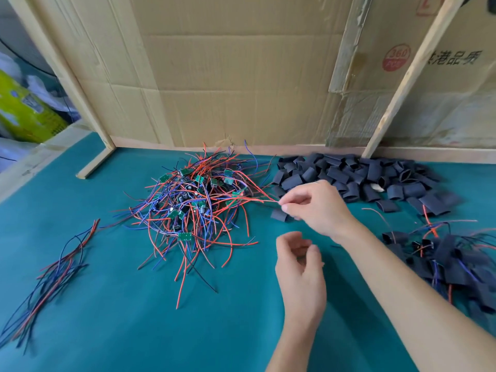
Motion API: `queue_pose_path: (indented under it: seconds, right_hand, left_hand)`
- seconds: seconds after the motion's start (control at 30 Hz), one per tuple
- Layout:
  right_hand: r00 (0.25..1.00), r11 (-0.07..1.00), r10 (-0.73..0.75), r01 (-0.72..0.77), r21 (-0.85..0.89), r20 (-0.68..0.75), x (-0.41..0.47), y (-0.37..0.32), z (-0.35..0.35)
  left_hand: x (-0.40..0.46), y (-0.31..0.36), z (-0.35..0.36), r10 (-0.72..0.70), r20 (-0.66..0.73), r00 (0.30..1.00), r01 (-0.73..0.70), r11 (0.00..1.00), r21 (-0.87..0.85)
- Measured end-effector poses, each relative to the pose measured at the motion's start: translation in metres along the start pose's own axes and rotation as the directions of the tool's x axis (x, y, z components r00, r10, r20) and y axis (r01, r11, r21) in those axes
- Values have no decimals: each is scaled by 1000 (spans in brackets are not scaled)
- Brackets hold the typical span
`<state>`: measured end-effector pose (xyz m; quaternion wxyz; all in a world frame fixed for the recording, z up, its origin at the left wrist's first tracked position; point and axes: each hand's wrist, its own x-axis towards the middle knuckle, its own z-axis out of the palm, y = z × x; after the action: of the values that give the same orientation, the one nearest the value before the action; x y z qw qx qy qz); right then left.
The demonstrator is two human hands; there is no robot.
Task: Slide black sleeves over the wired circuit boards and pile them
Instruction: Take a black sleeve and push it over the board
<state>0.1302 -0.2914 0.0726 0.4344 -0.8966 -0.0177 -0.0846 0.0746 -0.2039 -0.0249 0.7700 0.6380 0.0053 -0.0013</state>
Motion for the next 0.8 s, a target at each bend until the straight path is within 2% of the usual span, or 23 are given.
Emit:
queue_pose_path:
  seconds: [0.07,0.13,0.23,0.33,0.43,0.57,0.67,0.8]
  right_hand:
    - [999,989,40,-36,142,-28,-16,5,-15]
    - [997,967,73,-61,248,-40,-36,7,-26]
    - [997,941,74,-66,333,-14,-67,10,-34]
    - [992,920,63,-99,379,106,-98,12,-43]
    - [951,928,56,-161,334,304,-117,15,-57]
    - [881,954,50,-182,239,471,-116,13,-69]
    - [767,979,38,-158,132,640,-107,9,-69]
    - [646,982,47,-168,81,762,-91,2,-68]
  left_hand:
    - [-20,16,7,21,-117,993,-39,988,-151]
    - [-18,21,7,12,-157,988,-45,976,-212]
    - [-21,20,10,-30,-130,991,-14,945,-328]
    - [-19,20,7,-86,-142,986,24,919,-394]
    - [-20,23,7,-127,-193,973,47,927,-372]
    - [-17,20,9,-167,-233,958,75,930,-359]
    - [-18,24,8,-192,-227,955,89,913,-397]
    - [-19,24,5,-217,-181,959,126,902,-414]
